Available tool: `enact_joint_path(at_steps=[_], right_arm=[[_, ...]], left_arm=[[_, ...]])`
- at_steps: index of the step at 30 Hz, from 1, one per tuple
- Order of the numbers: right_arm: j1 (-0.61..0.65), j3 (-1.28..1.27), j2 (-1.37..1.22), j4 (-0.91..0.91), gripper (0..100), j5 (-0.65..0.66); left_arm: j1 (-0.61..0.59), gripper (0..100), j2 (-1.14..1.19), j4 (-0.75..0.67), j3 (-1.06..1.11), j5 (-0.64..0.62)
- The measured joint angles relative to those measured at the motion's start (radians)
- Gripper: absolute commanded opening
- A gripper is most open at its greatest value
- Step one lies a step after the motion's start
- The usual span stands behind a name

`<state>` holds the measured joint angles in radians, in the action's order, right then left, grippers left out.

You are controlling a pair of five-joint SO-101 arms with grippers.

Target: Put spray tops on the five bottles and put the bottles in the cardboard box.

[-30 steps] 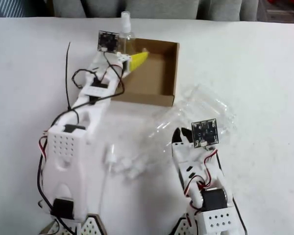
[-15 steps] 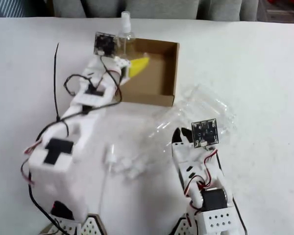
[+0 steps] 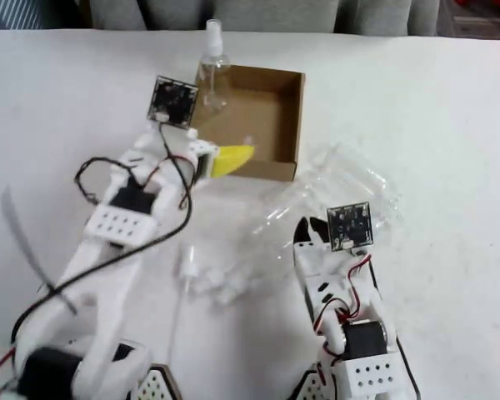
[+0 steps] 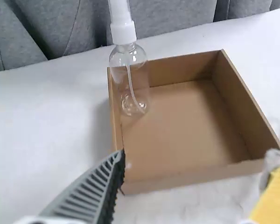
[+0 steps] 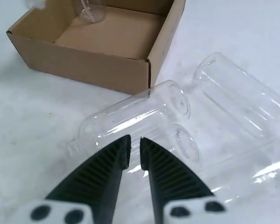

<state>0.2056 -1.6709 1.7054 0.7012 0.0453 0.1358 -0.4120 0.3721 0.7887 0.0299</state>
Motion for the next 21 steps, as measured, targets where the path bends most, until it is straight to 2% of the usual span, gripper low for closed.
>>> enact_joint_path(at_steps=[4,9,16,18,21], right_arm=[[0.000,0.000,0.000,0.000,1.7,0.000],[0.000,0.000,0.000,0.000,1.7,0.000],[0.000,0.000,0.000,0.000,1.7,0.000],[0.000,0.000,0.000,0.000,1.7,0.000],[0.000,0.000,0.000,0.000,1.7,0.000]], left_arm=[[0.000,43,-0.164,0.252,0.031,-0.014],[-0.003,43,-0.316,0.522,0.031,-0.155],[-0.071,44,-0.420,0.758,0.046,-0.308],[-0.075,43,-0.434,0.825,0.072,-0.311],[-0.097,43,-0.460,0.876,0.152,-0.250]])
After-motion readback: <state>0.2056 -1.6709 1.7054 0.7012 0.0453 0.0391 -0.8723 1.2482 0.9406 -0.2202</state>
